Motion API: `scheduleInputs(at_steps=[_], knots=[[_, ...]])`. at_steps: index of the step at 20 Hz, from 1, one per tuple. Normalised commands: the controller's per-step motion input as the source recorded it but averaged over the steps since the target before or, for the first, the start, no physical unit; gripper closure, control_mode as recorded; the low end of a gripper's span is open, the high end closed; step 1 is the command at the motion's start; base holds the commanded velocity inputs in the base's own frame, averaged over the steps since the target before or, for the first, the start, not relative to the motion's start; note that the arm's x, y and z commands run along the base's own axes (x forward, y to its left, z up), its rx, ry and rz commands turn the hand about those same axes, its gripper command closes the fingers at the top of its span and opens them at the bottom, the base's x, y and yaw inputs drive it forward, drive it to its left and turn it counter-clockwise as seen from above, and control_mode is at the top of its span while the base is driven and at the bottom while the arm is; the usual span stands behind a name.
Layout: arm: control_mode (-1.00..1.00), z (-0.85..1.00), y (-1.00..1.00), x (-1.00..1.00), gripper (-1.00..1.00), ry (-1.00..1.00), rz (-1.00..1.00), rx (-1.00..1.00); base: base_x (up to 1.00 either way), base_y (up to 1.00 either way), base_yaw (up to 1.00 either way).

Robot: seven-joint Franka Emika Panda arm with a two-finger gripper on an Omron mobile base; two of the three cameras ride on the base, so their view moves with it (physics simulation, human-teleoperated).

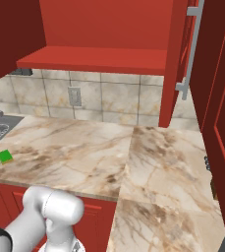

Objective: Open the cabinet. Pick the sponge and place it next to the sink. Then close the cabinet.

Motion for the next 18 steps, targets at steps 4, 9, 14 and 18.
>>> scheduleInputs(at_steps=[4, 9, 14, 18], knots=[[-1.00, 0.00, 0.33, 0.19, -1.00, -0.05, -0.20, 0.00, 0.00, 0.00, 0.00], [-1.00, -0.04, 0.25, 0.48, -1.00, 0.00, -0.25, 0.00, 0.00, 0.00, 0.00], [-1.00, -0.23, 0.10, 0.60, -1.00, -0.03, -0.21, 0.02, 0.00, 0.00, 0.00], [-1.00, -0.27, 0.09, 0.55, -1.00, -0.07, -0.08, 0.02, 0.00, 0.00, 0.00]])
